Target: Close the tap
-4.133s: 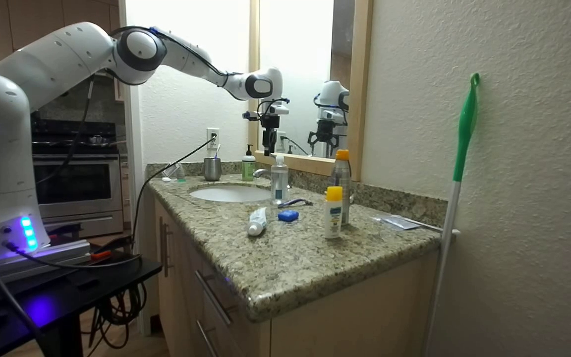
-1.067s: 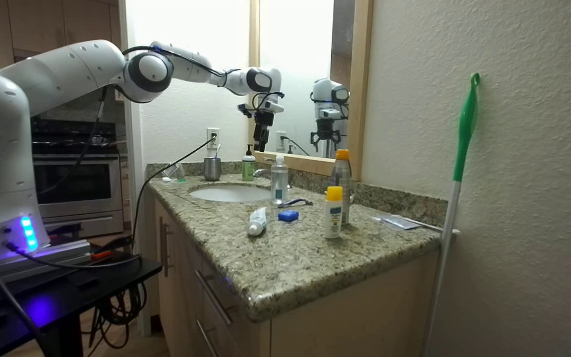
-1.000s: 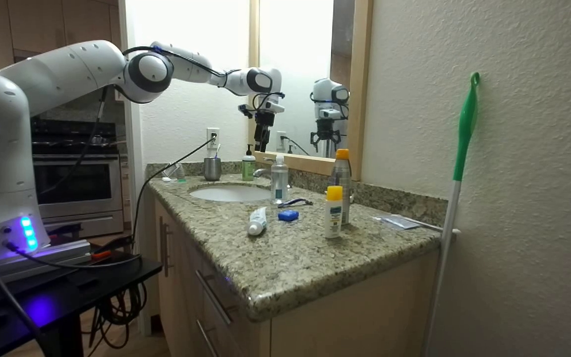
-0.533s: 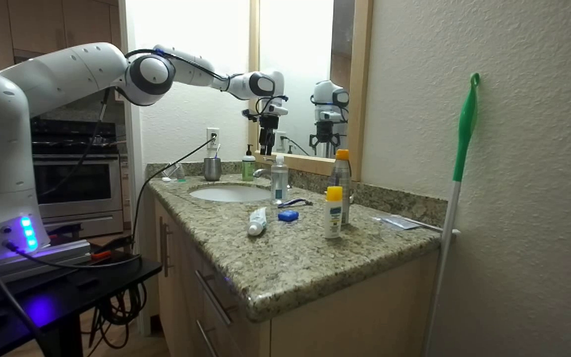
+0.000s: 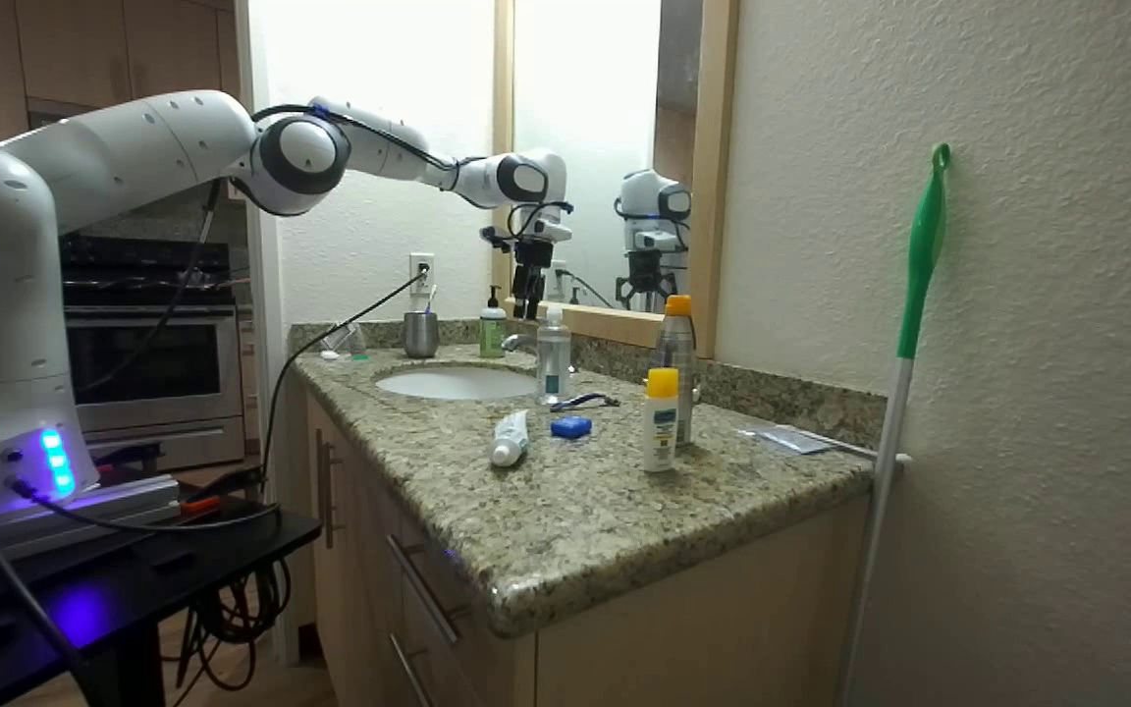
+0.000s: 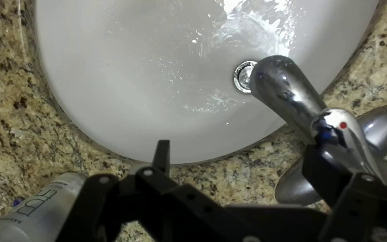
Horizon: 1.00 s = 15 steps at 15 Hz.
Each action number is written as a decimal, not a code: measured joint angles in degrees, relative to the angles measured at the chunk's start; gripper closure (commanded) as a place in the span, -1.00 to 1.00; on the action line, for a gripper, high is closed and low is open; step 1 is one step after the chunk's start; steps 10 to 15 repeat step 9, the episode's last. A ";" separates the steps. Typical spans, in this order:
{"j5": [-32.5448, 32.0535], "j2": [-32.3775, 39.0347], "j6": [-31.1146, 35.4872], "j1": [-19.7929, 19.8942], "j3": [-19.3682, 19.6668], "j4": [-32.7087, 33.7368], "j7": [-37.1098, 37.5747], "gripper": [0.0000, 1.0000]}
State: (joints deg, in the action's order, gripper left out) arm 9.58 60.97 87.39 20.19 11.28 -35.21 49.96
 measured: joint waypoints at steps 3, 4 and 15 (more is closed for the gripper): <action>-0.10 1.74 -2.11 0.07 -0.01 0.00 -0.11 -1.00; -0.10 2.22 -2.58 0.08 -0.02 0.00 -0.13 -1.00; 0.15 2.38 -4.18 0.21 -0.11 1.23 -0.22 -1.00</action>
